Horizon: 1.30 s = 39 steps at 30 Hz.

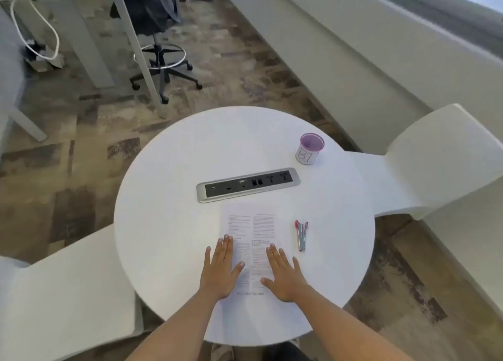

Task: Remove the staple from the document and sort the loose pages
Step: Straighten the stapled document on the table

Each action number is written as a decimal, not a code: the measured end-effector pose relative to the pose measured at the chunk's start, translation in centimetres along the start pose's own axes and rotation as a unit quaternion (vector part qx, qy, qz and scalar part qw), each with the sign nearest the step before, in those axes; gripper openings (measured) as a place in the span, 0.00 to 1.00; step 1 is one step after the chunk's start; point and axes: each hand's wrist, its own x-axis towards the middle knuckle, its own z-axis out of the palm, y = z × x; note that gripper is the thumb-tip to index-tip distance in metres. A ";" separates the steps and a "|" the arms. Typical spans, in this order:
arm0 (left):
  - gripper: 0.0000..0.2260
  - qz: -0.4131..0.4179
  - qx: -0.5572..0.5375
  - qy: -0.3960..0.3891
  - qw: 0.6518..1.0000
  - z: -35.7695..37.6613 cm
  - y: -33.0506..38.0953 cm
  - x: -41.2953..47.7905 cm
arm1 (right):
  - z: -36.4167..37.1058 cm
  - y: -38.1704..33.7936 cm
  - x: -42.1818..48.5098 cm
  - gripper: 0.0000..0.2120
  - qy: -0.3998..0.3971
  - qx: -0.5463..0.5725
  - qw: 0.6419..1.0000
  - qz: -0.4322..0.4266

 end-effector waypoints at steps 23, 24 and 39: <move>0.36 -0.041 0.036 -0.021 0.998 2.5 -2.7 1.1 | 4.3 -2.4 0.6 0.35 0.014 -0.006 1.000 0.016; 0.36 -0.051 0.026 -0.018 0.998 2.4 -2.5 1.3 | 4.8 -3.0 0.3 0.34 0.013 -0.021 1.000 0.010; 0.46 -0.074 -0.046 -0.051 0.995 2.5 -0.5 2.7 | 3.6 -3.1 -0.5 0.23 0.090 0.144 0.981 -0.091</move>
